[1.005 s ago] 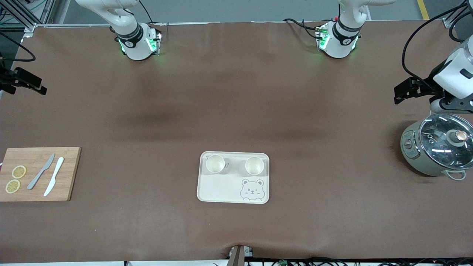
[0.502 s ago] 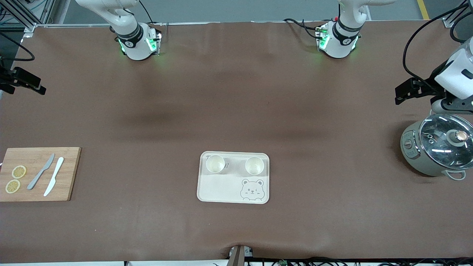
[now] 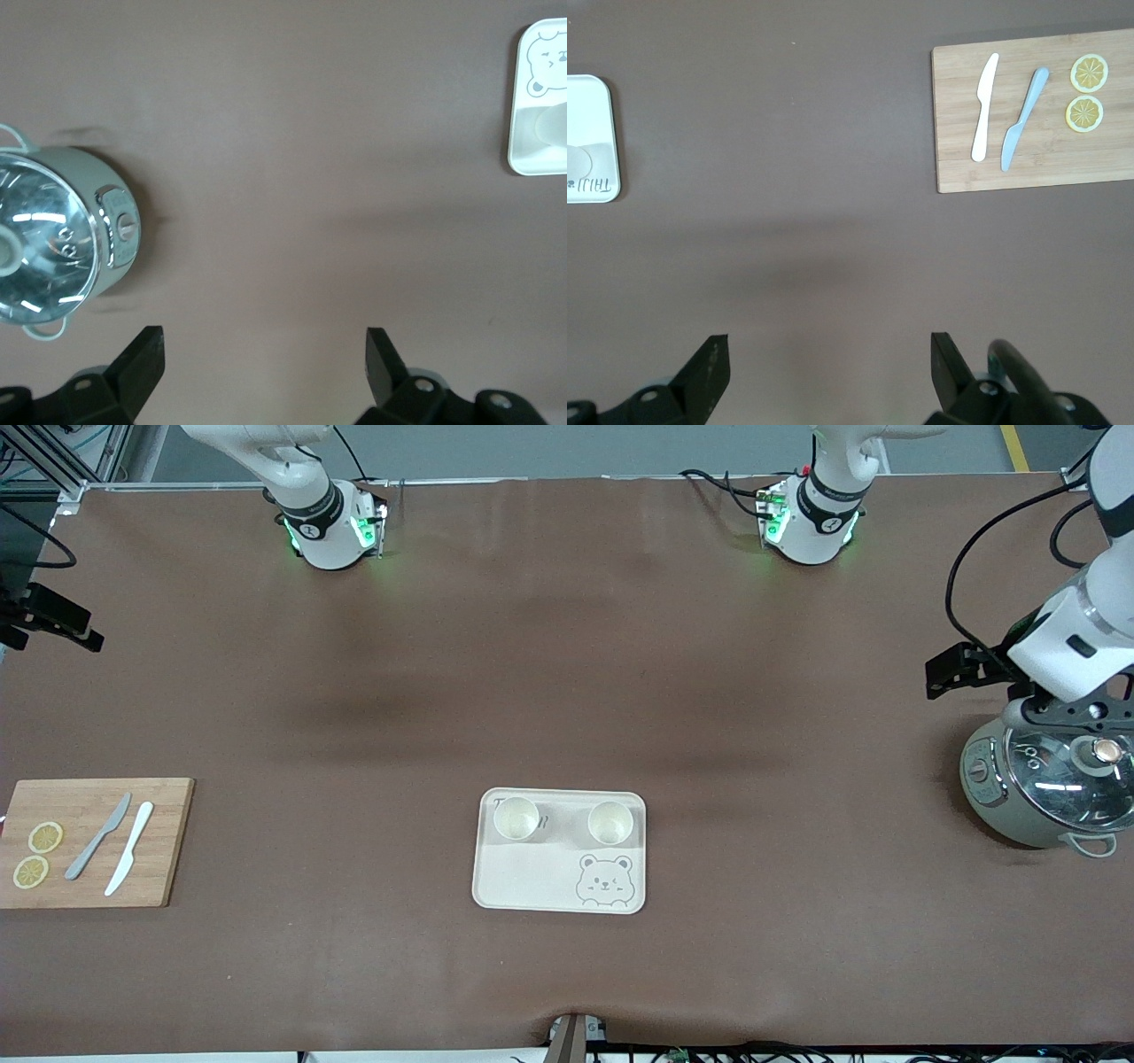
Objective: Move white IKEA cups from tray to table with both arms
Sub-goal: 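Reach the left gripper down to the cup nearest the pot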
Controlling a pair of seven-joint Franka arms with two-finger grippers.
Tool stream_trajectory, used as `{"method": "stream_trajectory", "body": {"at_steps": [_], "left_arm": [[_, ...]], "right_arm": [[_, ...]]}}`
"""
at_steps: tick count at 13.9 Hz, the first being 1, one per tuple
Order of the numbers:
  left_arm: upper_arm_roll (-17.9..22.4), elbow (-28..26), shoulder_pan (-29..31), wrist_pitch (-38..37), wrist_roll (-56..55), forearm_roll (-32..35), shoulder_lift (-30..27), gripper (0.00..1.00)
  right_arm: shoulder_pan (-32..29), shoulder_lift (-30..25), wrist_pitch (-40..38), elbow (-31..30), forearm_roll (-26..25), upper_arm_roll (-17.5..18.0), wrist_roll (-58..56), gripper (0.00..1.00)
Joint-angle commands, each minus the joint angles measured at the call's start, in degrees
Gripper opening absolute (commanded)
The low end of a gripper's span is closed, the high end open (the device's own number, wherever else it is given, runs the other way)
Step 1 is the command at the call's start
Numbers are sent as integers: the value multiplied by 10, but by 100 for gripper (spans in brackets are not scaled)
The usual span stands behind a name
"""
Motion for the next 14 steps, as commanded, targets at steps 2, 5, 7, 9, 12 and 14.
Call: {"method": "stream_trajectory", "body": {"at_steps": [2,5,7,9,12,14], "left_arm": [[-5,11,-28,12,-21,2,30,100],[-7,11,-51,28,-66,1,52,100],[-7,11,-74,47,-99,2,72,100],[-7,11,-103,71,-160,4,98,100],[-6,13,-151,119,-269,4,144,100],[-6,15,-180,165,-337,3,179,100]], "right_arm": [[-3,11,-8,20,-12,2,7,100],[-2,24,-8,20,-11,1,7,100],[-2,25,-10,18,-11,1,7,100],[-4,32,-13,18,-12,0,6,100],[-4,36,-13,18,-12,0,8,100],[-2,46,-13,20,-19,0,6,100]]}}
